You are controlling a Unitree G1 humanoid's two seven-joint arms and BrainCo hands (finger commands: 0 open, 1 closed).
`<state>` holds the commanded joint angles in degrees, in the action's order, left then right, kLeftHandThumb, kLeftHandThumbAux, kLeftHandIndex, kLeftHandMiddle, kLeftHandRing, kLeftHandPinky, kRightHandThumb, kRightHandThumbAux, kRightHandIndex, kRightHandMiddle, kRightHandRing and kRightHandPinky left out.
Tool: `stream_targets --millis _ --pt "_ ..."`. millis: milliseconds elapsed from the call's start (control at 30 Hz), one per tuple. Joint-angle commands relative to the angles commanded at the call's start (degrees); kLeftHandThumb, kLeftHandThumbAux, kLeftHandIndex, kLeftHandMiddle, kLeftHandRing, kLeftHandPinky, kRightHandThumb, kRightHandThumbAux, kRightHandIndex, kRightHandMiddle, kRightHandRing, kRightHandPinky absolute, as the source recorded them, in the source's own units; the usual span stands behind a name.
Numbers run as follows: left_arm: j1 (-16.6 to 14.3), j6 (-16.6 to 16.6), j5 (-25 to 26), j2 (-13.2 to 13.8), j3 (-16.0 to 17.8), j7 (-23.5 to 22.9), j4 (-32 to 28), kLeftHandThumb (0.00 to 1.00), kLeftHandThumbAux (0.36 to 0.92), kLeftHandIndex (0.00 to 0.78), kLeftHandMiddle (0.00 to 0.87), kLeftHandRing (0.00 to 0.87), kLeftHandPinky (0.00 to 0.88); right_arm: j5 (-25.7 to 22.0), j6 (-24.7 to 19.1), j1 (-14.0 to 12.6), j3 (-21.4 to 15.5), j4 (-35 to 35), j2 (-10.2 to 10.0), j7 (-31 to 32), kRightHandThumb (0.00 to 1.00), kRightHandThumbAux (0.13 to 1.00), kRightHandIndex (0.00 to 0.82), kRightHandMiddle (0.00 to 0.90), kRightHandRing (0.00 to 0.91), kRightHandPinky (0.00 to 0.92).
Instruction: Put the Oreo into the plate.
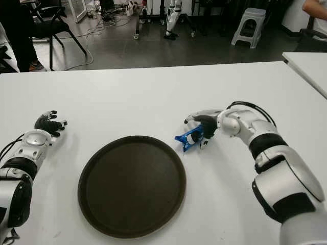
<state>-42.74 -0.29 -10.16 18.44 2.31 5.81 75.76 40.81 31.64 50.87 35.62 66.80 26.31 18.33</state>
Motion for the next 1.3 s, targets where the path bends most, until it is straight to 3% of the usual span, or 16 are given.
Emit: stream_targets --millis 633,767,1100,1300 --pt "-0.1 -0.1 -0.5 0.1 -0.9 -0.2 -0.1 0.240 0.782 0.103 0.126 0.154 0.163 0.2 1.0 -0.1 0.9 1.0 -0.2 -0.5 0.000 0.879 0.000 0.000 0.000 0.032" --pt "-0.1 -0.1 -0.4 0.1 -0.8 -0.3 -0.1 0.245 0.781 0.110 0.132 0.158 0.167 0.0 0.9 -0.1 0.8 1.1 -0.4 0.2 0.000 0.905 0.000 0.000 0.005 0.085" --pt "0.1 -1.0 1.3 0.0 1.1 -1.2 0.0 0.323 0.794 0.177 0.150 0.177 0.204 0.0 2.0 -0.5 0.7 0.7 -0.1 0.0 0.000 0.941 0.003 0.014 0.012 0.066" --pt "0.0 -0.5 1.1 0.0 1.2 -1.2 0.0 0.308 0.787 0.163 0.136 0.165 0.186 -0.2 1.9 -0.8 0.3 0.4 -0.1 -0.6 0.000 0.942 0.000 0.012 0.021 0.092"
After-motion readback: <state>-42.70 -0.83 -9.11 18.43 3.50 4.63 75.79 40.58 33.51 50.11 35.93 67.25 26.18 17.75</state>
